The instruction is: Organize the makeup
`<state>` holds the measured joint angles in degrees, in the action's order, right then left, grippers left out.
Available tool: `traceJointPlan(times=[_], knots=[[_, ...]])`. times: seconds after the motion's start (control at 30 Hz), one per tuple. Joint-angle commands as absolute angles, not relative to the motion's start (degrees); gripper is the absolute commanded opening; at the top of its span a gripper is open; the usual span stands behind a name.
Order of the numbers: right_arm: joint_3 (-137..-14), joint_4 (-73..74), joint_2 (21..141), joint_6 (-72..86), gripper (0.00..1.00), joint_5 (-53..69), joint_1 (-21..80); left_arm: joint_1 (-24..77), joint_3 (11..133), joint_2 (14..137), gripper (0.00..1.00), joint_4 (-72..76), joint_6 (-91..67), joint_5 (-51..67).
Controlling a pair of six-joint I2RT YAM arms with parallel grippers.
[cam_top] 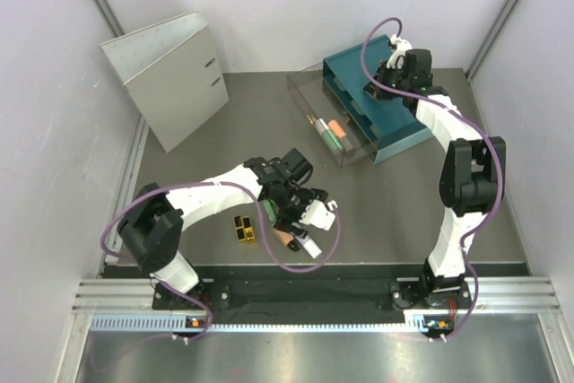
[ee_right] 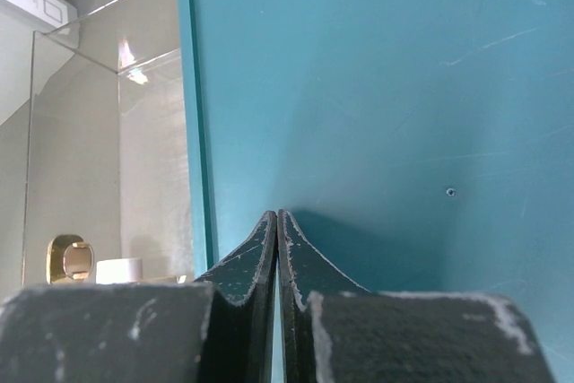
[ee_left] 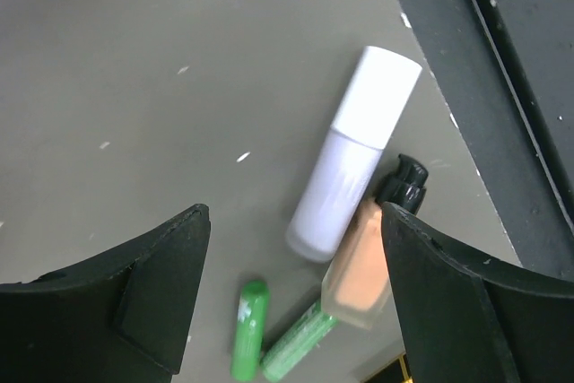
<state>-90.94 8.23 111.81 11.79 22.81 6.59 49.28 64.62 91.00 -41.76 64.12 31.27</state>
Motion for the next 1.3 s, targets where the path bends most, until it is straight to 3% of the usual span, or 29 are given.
traceJointPlan(times=[0.0,0.4,0.67,0.77,0.8,0.83,0.9,1.27], knots=[[-84.73,24.61,117.07,10.55,0.0,21.71,7.29,51.24,66.35,94.91,0.81,-44.03,69.87,30.32],[-84.11,24.26,117.16,10.55,0.0,22.41,7.03,53.87,70.31,103.44,0.66,-44.03,67.06,29.36],[-83.85,24.17,116.98,10.46,0.0,22.59,6.94,55.72,70.14,105.99,0.64,-42.28,66.45,28.39],[-83.93,24.26,116.98,10.63,0.0,22.68,6.86,56.42,70.49,107.49,0.57,-41.14,65.05,26.99],[-84.02,24.17,116.9,10.63,0.0,22.76,6.86,56.6,70.84,108.36,0.49,-40.78,64.69,26.63],[-84.02,24.17,116.98,10.63,0.0,22.76,6.86,56.6,71.62,108.8,0.24,-40.78,64.25,25.85],[-84.29,24.43,116.98,10.55,0.0,22.85,6.77,56.78,72.51,110.12,0.0,-40.26,61.97,24.35],[-85.08,24.79,117.51,10.72,0.0,23.38,6.68,56.87,79.18,107.5,0.0,-39.38,55.55,17.32]])
